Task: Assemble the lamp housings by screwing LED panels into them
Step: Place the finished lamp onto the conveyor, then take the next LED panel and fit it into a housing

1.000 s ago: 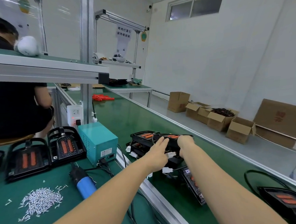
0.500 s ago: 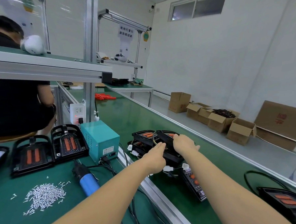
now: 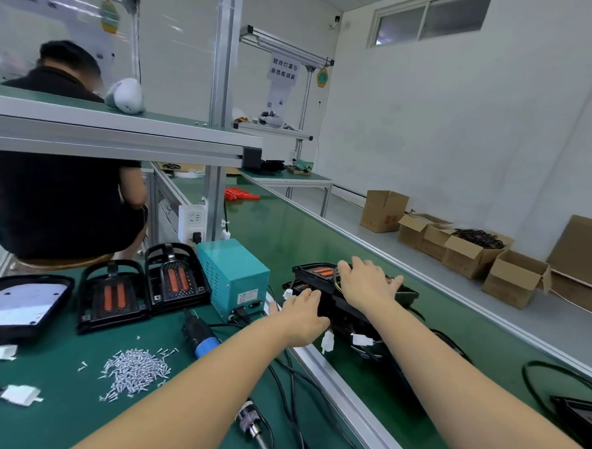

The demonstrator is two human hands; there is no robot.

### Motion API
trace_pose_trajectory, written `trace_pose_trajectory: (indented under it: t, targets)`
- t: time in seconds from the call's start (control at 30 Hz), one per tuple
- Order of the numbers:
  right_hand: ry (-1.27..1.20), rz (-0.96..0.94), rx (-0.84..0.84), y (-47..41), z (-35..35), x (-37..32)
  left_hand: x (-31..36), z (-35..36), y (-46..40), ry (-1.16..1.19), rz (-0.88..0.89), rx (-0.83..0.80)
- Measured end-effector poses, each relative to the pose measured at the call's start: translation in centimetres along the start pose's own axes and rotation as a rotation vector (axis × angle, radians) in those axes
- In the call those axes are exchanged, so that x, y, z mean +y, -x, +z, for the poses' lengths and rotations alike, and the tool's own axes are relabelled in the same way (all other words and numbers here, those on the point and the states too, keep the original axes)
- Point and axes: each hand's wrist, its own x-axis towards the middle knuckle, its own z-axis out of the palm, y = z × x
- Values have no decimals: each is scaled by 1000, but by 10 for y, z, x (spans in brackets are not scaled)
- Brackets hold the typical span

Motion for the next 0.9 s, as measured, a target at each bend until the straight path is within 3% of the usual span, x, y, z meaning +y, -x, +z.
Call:
trace_pose_trajectory:
  t: [0.43, 0.9]
  targets:
    - [-23, -390, -190, 72, 59, -120, -121, -13, 84, -100, -296, 140]
    - [-85, -613, -388, 168, 116, -232, -225, -11, 190, -86, -578, 300]
